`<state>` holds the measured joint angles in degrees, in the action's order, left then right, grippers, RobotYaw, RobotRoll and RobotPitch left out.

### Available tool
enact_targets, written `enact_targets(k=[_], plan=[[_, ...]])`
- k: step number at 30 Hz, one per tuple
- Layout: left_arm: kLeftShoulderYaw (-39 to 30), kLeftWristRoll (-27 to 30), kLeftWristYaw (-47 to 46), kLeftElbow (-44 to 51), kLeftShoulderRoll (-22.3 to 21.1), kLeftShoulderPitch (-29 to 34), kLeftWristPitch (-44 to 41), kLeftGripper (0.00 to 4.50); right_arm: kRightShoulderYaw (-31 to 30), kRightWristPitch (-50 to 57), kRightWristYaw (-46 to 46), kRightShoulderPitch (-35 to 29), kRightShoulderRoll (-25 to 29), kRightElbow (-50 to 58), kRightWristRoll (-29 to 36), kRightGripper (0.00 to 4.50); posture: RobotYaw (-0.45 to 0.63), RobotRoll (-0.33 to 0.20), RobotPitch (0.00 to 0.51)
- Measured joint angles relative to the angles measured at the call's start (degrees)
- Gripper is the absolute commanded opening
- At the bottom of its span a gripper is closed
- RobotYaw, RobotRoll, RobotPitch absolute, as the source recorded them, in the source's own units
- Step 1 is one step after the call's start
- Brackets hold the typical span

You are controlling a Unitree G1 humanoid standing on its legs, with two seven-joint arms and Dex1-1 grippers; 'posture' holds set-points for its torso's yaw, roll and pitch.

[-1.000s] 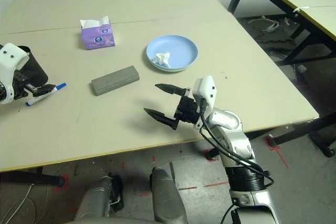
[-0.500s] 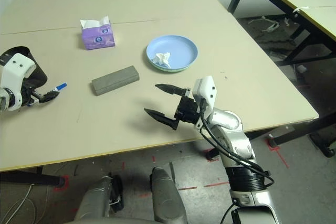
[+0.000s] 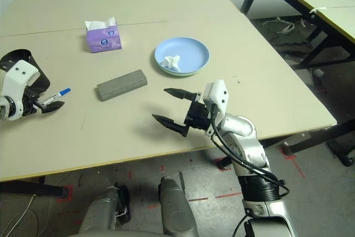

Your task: Organize and tidy the items on the table.

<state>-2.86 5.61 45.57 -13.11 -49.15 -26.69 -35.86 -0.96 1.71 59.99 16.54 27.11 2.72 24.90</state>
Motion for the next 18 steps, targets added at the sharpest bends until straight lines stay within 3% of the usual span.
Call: enact_targets(k=[13,18], plan=[[0.0,1.2,1.5,1.7,-0.1,1.1,-2.4,4.44,0.0,-0.1,0.2,0.0,-0.1,-0.9,-0.2,4.50,-0.15,0.000,0.185],[0.3,1.3,3.1,-1.8,-0.3,-2.4,-2.3,4.44,-0.1,-0.2,0.4,0.1,-0.2,-0.9,-0.2,4.50,-0.16,0.000,0.186]])
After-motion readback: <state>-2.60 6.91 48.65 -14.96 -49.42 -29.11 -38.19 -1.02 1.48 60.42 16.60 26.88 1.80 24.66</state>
